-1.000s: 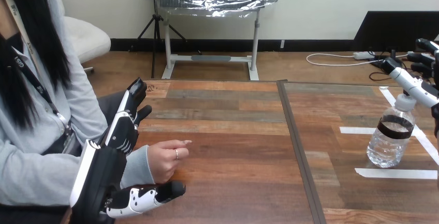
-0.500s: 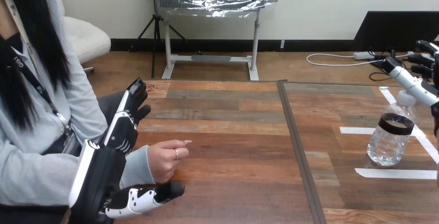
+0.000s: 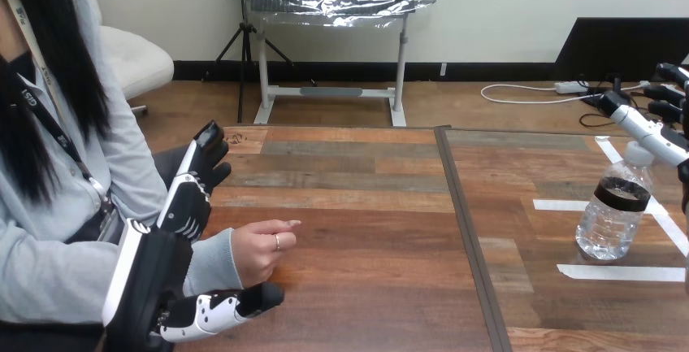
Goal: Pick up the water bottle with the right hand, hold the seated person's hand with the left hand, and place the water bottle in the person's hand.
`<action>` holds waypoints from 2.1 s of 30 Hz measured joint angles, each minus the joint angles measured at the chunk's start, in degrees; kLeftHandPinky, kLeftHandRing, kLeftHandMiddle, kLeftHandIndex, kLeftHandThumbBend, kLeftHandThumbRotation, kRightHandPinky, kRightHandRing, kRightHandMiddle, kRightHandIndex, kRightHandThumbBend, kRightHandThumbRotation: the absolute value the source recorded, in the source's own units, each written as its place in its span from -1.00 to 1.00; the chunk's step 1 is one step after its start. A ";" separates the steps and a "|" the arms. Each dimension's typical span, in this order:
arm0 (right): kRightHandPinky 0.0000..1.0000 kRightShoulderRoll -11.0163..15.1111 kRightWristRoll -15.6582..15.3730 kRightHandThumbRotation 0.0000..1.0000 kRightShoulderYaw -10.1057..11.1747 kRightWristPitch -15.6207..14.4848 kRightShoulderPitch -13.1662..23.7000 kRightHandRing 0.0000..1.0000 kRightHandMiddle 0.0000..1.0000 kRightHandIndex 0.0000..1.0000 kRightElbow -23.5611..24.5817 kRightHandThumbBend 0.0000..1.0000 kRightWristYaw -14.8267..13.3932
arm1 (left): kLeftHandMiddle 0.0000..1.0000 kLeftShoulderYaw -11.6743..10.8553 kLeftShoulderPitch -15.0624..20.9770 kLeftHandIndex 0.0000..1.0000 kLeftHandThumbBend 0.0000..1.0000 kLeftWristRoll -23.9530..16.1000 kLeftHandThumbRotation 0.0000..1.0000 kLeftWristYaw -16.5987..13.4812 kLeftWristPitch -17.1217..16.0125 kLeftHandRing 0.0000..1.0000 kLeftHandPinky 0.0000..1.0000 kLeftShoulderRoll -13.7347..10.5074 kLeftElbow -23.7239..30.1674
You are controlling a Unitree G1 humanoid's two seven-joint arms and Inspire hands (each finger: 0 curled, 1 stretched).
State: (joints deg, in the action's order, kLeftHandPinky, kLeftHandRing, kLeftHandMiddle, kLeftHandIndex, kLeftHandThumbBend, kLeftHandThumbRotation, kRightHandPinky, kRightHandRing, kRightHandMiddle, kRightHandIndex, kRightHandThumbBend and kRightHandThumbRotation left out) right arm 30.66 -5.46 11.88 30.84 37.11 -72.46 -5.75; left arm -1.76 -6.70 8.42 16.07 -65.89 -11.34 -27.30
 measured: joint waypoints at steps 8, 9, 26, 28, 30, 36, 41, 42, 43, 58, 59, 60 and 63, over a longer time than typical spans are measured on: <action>0.34 -0.38 0.03 0.04 -0.09 0.01 0.00 0.65 0.65 0.78 0.00 1.00 0.18 | 0.98 -0.44 0.00 0.94 1.00 -0.09 0.06 0.00 0.00 0.94 0.86 0.00 0.00; 0.34 -0.45 0.03 0.05 -0.08 0.03 0.00 0.64 0.65 0.78 0.00 1.00 0.27 | 0.98 -0.47 0.00 0.94 1.00 -0.08 0.06 0.02 0.00 0.94 0.85 0.00 0.00; 0.43 -2.29 0.24 0.03 -0.64 2.53 -0.02 0.66 0.66 0.79 0.06 1.00 1.31 | 1.00 -0.59 0.06 0.96 1.00 -0.21 0.08 0.31 0.00 0.95 0.82 0.00 -0.01; 0.43 -2.55 0.21 0.02 -0.74 2.82 -0.03 0.66 0.66 0.79 0.06 1.00 1.35 | 1.00 -0.68 0.08 0.96 1.00 -0.37 0.09 0.30 0.00 0.95 0.82 0.00 -0.02; 0.44 -2.87 0.20 0.03 -0.81 3.11 -0.04 0.66 0.66 0.79 0.07 1.00 1.35 | 1.00 -0.84 0.10 0.97 1.00 -0.66 0.10 0.30 0.00 0.95 0.82 0.00 -0.02; 0.45 -3.74 0.13 0.04 -1.04 4.19 -0.32 0.67 0.66 0.80 0.16 1.00 1.38 | 1.00 -1.09 0.16 0.97 1.00 -1.26 0.09 0.31 0.00 0.97 0.82 -0.01 -0.02; 0.44 -4.15 -0.01 0.04 -1.55 5.29 -0.93 0.66 0.66 0.81 0.57 0.98 1.36 | 1.00 -1.11 0.29 0.98 1.00 -1.40 0.09 0.33 0.00 0.98 0.83 -0.01 -0.03; 0.44 -4.23 0.01 0.03 -1.68 5.51 -1.13 0.66 0.66 0.81 0.76 0.97 1.40 | 1.00 -1.13 0.33 0.98 1.00 -1.46 0.09 0.33 0.00 0.98 0.83 -0.01 -0.03; 0.44 -4.35 0.06 0.03 -1.77 5.79 -1.34 0.66 0.66 0.81 0.98 0.97 1.54 | 1.00 -1.16 0.37 0.98 1.00 -1.51 0.09 0.33 0.00 0.98 0.83 -0.02 -0.04; 0.46 -6.43 0.50 0.01 -2.49 8.06 -5.43 0.64 0.64 0.80 5.96 0.89 2.41 | 1.00 -1.34 0.74 0.98 1.00 -2.57 0.12 0.22 0.07 0.98 0.84 -0.01 -0.08; 0.45 -6.56 0.50 0.01 -2.54 8.15 -5.77 0.64 0.64 0.80 6.39 0.88 2.41 | 1.00 -1.37 0.76 0.98 1.00 -2.72 0.12 0.17 0.07 0.98 0.84 -0.01 -0.08; 0.45 -6.68 0.50 0.00 -2.57 8.18 -6.15 0.63 0.64 0.80 6.91 0.88 2.41 | 1.00 -1.37 0.78 0.98 1.00 -2.76 0.12 0.17 0.07 0.98 0.83 -0.01 -0.08; 0.45 -7.10 0.66 0.00 -2.59 8.38 -7.31 0.63 0.64 0.80 8.49 0.87 2.48 | 1.00 -1.36 0.87 0.98 1.00 -2.69 0.12 0.18 0.07 0.98 0.83 0.00 -0.10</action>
State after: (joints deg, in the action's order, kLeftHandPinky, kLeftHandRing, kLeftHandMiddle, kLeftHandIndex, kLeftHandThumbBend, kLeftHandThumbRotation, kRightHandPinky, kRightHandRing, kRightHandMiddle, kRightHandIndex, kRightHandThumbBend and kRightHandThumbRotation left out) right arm 23.57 -4.80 9.29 39.22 29.80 -63.97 -3.27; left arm -3.12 -5.83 5.73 16.25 -65.82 -11.34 -27.40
